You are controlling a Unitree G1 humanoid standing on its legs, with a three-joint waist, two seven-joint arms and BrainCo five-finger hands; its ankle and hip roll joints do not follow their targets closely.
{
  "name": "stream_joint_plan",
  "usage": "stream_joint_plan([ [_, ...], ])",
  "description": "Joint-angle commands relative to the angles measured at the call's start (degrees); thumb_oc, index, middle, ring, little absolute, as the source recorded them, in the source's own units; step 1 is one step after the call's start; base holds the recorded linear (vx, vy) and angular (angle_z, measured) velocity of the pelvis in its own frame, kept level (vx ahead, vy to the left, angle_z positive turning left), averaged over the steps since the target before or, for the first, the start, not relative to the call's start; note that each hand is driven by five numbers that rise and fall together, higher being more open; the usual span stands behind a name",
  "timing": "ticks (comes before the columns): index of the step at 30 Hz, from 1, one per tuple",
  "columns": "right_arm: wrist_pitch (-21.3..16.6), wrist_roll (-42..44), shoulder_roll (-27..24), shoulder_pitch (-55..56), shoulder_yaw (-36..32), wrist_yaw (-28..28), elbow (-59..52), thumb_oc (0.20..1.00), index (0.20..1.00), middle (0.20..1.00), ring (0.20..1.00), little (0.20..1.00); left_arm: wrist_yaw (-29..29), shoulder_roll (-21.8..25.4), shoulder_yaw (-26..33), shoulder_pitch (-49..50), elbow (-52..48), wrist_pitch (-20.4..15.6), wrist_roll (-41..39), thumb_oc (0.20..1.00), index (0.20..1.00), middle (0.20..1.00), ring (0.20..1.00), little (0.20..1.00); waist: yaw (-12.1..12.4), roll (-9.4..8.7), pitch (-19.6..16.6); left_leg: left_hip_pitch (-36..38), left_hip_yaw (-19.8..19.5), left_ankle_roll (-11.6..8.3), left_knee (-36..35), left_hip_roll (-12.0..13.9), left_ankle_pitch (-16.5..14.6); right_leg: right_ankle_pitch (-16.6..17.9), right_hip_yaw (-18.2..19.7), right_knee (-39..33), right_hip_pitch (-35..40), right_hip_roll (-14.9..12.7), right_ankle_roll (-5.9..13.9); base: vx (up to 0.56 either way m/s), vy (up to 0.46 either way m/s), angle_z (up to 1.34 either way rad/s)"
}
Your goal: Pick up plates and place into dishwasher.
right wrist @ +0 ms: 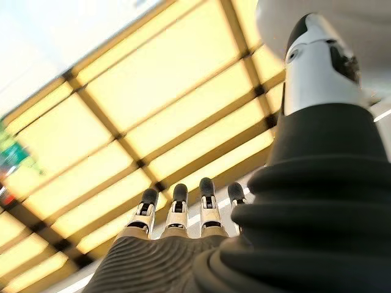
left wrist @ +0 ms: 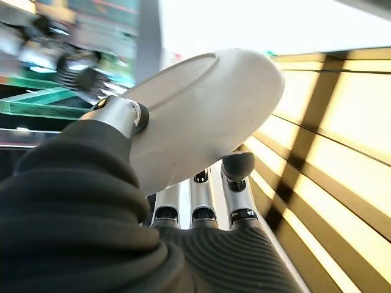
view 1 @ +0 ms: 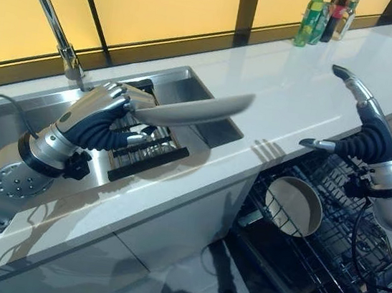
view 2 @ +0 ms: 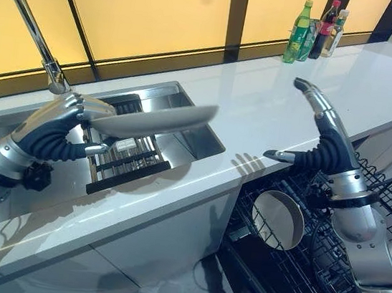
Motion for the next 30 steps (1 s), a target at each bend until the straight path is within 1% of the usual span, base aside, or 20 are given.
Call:
stream_joint_plan([
  [1, -3.22, 4.58, -3.66, -5.74, 2.55, 3.46, -3.58, 1.000, 1.000, 1.000, 1.000, 1.000, -4.02, 2.83, -3.22, -5.64, -1.38, -0.50, -9.29, 0.200, 0.200, 0.200, 0.200, 0.200, 1.40, -1.28, -4.12, -4.81, -0.52, 1.07, -0.28, -0.77, 3.37, -10.12, 0.85, 7.92, 3.28, -0.71, 3.14, 0.00, -0.034, 0.00],
  [4, -3.22, 7.97, -3.99, -8.39, 5.25, 6.66, -4.55, 1.000, 1.000, 1.000, 1.000, 1.000, -6.36, 2.84, -5.00, -7.53, -2.27, -0.05, -10.69, 0.200, 0.200, 0.200, 0.200, 0.200, 1.63, -1.57, -4.33, -4.71, -0.84, 1.11, -0.42, -0.92, 3.49, -10.19, 0.68, 7.88, 3.61, -0.60, 3.02, 0.00, -0.022, 0.01],
  [6, -2.54, 11.08, -3.56, -10.48, 7.89, 8.76, -4.96, 1.000, 1.000, 1.000, 1.000, 1.000, -6.72, 2.38, -6.47, -8.94, -2.02, 0.33, -11.51, 0.200, 0.200, 0.200, 0.200, 0.200, 1.77, -1.73, -4.54, -4.73, -0.95, 1.12, -0.43, -0.95, 3.58, -10.22, 0.63, 7.89, 3.73, -0.63, 3.00, 0.00, 0.000, 0.00],
  [7, -2.22, 12.49, -3.01, -11.46, 9.11, 10.71, -4.88, 1.000, 1.000, 1.000, 1.000, 1.000, -6.68, 2.12, -7.05, -9.54, -1.77, 0.59, -12.22, 0.200, 0.200, 0.200, 0.200, 0.200, 1.79, -1.78, -4.52, -4.74, -0.97, 1.14, -0.41, -0.95, 3.60, -10.27, 0.60, 7.95, 3.75, -0.66, 2.96, 0.00, 0.000, 0.00],
  [8, -2.08, 11.22, -1.48, -12.47, 11.70, 13.35, -4.74, 1.000, 1.000, 1.000, 1.000, 1.000, -7.11, 0.72, -8.04, -10.30, -1.33, 0.48, -11.70, 0.200, 0.200, 0.200, 0.200, 0.200, 2.07, -1.80, -4.53, -4.81, -1.03, 1.22, -0.33, -0.94, 3.69, -10.41, 0.45, 8.16, 3.75, -0.67, 2.86, 0.00, 0.000, 0.00],
  [10, -1.99, 11.50, -0.84, -13.19, 13.96, 14.92, -4.98, 1.000, 1.000, 1.000, 1.000, 1.000, -7.43, 0.15, -8.77, -10.68, -1.09, 0.25, -11.18, 0.200, 0.200, 0.200, 0.200, 0.200, 2.21, -1.79, -4.52, -4.84, -1.23, 1.34, -0.32, -0.98, 3.78, -10.52, 0.36, 8.33, 3.77, -0.63, 2.74, 0.00, 0.000, 0.00],
  [12, -1.47, 14.04, -0.79, -13.97, 15.90, 15.34, -5.93, 1.000, 1.000, 1.000, 1.000, 1.000, -7.17, 0.17, -9.50, -10.88, -1.63, 0.97, -11.18, 0.200, 0.200, 0.200, 0.200, 0.200, 2.40, -1.90, -4.46, -4.84, -1.28, 1.31, -0.27, -0.92, 3.93, -10.70, 0.16, 8.55, 3.86, -0.54, 2.62, 0.00, 0.000, 0.00],
  [13, -1.97, 15.59, -0.40, -14.63, 16.85, 15.55, -6.15, 1.000, 1.000, 1.000, 1.000, 1.000, -7.26, -0.01, -9.94, -11.17, -1.62, 1.29, -11.54, 0.200, 0.200, 0.200, 0.200, 0.200, 2.54, -2.02, -4.36, -4.87, -1.35, 1.32, -0.18, -0.88, 3.98, -10.78, 0.15, 8.68, 3.89, -0.49, 2.49, 0.00, 0.000, 0.00],
  [17, -2.03, 14.20, 3.28, -17.87, 21.19, 16.68, -5.40, 1.000, 1.000, 1.000, 1.000, 1.000, -8.00, -1.78, -11.82, -12.71, -1.15, 1.42, -10.94, 0.200, 0.200, 0.200, 0.200, 0.200, 3.16, -2.18, -4.14, -4.82, -1.55, 1.42, 0.08, -1.03, 4.02, -10.78, -0.02, 8.60, 4.19, -0.44, 2.18, 0.01, -0.013, 0.00],
  [20, -1.29, 13.34, 3.68, -19.01, 22.82, 17.29, -5.51, 1.000, 1.000, 1.000, 1.000, 1.000, -8.22, -2.14, -12.06, -13.00, -1.29, 1.66, -11.04, 0.200, 0.200, 0.200, 0.200, 0.200, 3.35, -2.16, -4.12, -4.74, -1.57, 1.39, 0.12, -1.01, 4.02, -10.81, -0.20, 8.53, 4.37, -0.48, 2.14, 0.01, -0.001, 0.01],
  [22, -0.46, 13.43, 3.19, -18.69, 23.23, 18.16, -6.29, 1.000, 1.000, 1.000, 1.000, 1.000, -8.14, -2.05, -11.38, -12.33, -1.56, 1.65, -11.11, 0.200, 0.200, 0.200, 0.200, 0.200, 3.48, -2.08, -4.22, -4.77, -1.48, 1.37, 0.20, -0.97, 4.08, -10.96, -0.27, 8.62, 4.47, -0.42, 2.04, 0.02, 0.006, 0.00],
  [26, -0.47, 15.16, 3.28, -17.47, 22.26, 17.15, -6.19, 1.000, 1.000, 1.000, 1.000, 1.000, -7.88, -2.08, -10.58, -11.17, -1.45, 1.46, -10.54, 0.200, 0.200, 0.200, 0.200, 0.200, 3.53, -2.12, -4.30, -4.74, -1.55, 1.45, 0.23, -0.98, 4.17, -11.11, -0.40, 8.80, 4.63, -0.36, 1.85, 0.03, -0.006, 0.03],
  [27, -0.34, 15.57, 3.75, -17.14, 21.86, 16.80, -6.20, 0.755, 0.755, 0.755, 0.755, 0.755, -7.95, -2.34, -10.47, -11.08, -1.44, 1.34, -10.25, 0.200, 0.200, 0.200, 0.200, 0.200, 3.53, -2.12, -4.25, -4.72, -1.70, 1.47, 0.25, -1.06, 4.19, -11.11, -0.41, 8.86, 4.66, -0.37, 1.81, 0.00, 0.000, 0.00],
  [28, -0.43, 16.30, 4.08, -16.96, 21.57, 16.09, -6.12, 0.536, 0.536, 0.536, 0.536, 0.536, -8.04, -2.29, -10.25, -10.98, -1.42, 1.17, -10.38, 0.200, 0.200, 0.200, 0.200, 0.200, 3.56, -2.11, -4.25, -4.68, -1.79, 1.48, 0.24, -1.11, 4.19, -11.10, -0.44, 8.90, 4.66, -0.38, 1.79, 0.00, 0.000, 0.00],
  [30, -0.24, 17.31, 5.29, -16.70, 21.14, 14.15, -5.82, 0.200, 0.200, 0.200, 0.200, 0.200, -8.21, -2.69, -10.22, -10.98, -1.25, 0.76, -10.04, 0.200, 0.200, 0.200, 0.200, 0.200, 3.56, -2.04, -4.18, -4.70, -1.88, 1.49, 0.30, -1.20, 4.15, -11.14, -0.48, 8.94, 4.63, -0.40, 1.74, 0.00, 0.000, 0.00],
])
